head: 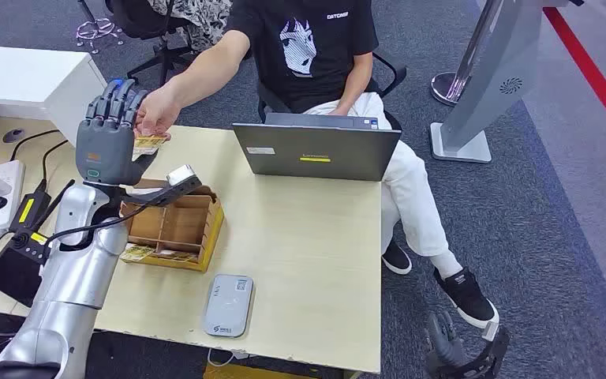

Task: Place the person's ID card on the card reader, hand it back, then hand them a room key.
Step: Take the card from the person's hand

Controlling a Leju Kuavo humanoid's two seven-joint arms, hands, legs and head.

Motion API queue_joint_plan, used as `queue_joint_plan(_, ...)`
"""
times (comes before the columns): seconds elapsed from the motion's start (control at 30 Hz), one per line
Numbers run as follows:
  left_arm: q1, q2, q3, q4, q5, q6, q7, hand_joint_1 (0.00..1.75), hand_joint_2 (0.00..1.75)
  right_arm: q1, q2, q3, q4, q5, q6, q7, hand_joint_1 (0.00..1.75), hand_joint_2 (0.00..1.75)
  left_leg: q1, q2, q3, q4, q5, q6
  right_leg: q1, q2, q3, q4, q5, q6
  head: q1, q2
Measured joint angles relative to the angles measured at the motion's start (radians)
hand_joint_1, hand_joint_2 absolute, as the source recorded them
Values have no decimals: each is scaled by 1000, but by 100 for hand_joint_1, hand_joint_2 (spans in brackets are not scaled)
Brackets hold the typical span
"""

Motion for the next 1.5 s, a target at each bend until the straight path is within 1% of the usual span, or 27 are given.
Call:
queue_joint_plan(0.13, -17, 5, -30, 37, -34, 23, 9, 175, 175, -1, 2, -2, 0, -1, 0, -1, 0, 175, 0, 0, -1, 0, 0, 0, 0, 1, -1, 0, 0, 0, -2, 0)
queue_joint_plan(0.27, -39, 19, -86, 102, -99, 79, 24, 175, 175, -7, 6, -7, 0, -4, 0, -6, 0, 175, 0, 0, -1, 0, 0, 0, 0, 0, -1, 0, 0, 0, -1, 0)
queue_joint_plan(0.4, -39, 33, -125, 139, -148, 149, 36, 175, 175, -8, 8, -16, 0, -14, -4, -12, 0, 175, 0, 0, -2, 0, 0, 0, 0, 0, -1, 0, 0, 0, -1, 0)
queue_joint_plan(0.53, -23, 39, -134, 150, -145, 194, 30, 175, 175, -9, 8, -24, 0, -21, -9, -16, 0, 175, 0, 0, -2, 0, 0, 0, 0, 0, -1, 0, 0, 0, -1, 0)
queue_joint_plan(0.6, -1, 39, -135, 146, -132, 213, 14, 175, 175, -8, 8, -26, 0, -24, -10, -18, 0, 175, 0, 0, -2, 0, 0, 0, 0, 0, -1, 0, 0, 0, -1, 0)
queue_joint_plan(0.67, 42, 35, -135, 121, -108, 231, -17, 175, 175, -7, 8, -30, 0, -31, -11, -23, 0, 175, 0, 0, -2, 0, 0, 0, 0, 0, -1, 0, 0, 0, -1, 0)
queue_joint_plan(0.83, 205, -2, -137, -37, -46, 245, -97, 175, 175, 1, 8, -45, 0, -47, -13, -33, 0, 175, -1, 0, -2, 0, -1, 1, 0, 0, -2, -1, 0, 0, -1, 0)
queue_joint_plan(0.9, 251, -16, -144, -90, -33, 241, -114, 175, 175, 4, 8, -50, 0, -54, -13, -36, 0, 175, -1, 0, -2, 0, -1, 1, 0, 0, -2, -1, 0, 1, 0, 0)
queue_joint_plan(1.0, 311, -31, -166, -160, -14, 217, -133, 175, 175, 8, 8, -56, -3, -59, -12, -40, 0, 175, -1, 1, -2, 0, -1, 1, -1, 0, -2, -1, 0, 1, -1, 0)
queue_joint_plan(1.17, 412, -44, -223, -238, 29, 139, -173, 175, 175, 15, 8, -73, -6, -72, -10, -49, 0, 175, -1, 0, -2, 0, -1, 1, -1, 0, -2, -1, 0, 1, -1, 0)
queue_joint_plan(1.37, 474, -38, -254, -275, 89, 28, -197, 175, 175, 23, 5, -83, -9, -74, -5, -55, 0, 175, -1, 0, -2, 0, -1, 1, -1, 0, -2, -1, 0, 1, -1, 0)
queue_joint_plan(1.5, 497, -21, -261, -289, 144, -101, -220, 175, 175, 26, 3, -92, -9, -73, 3, -60, 0, 175, -1, 0, -2, 0, -1, 1, -1, 0, -2, -1, 0, 1, -1, 0)
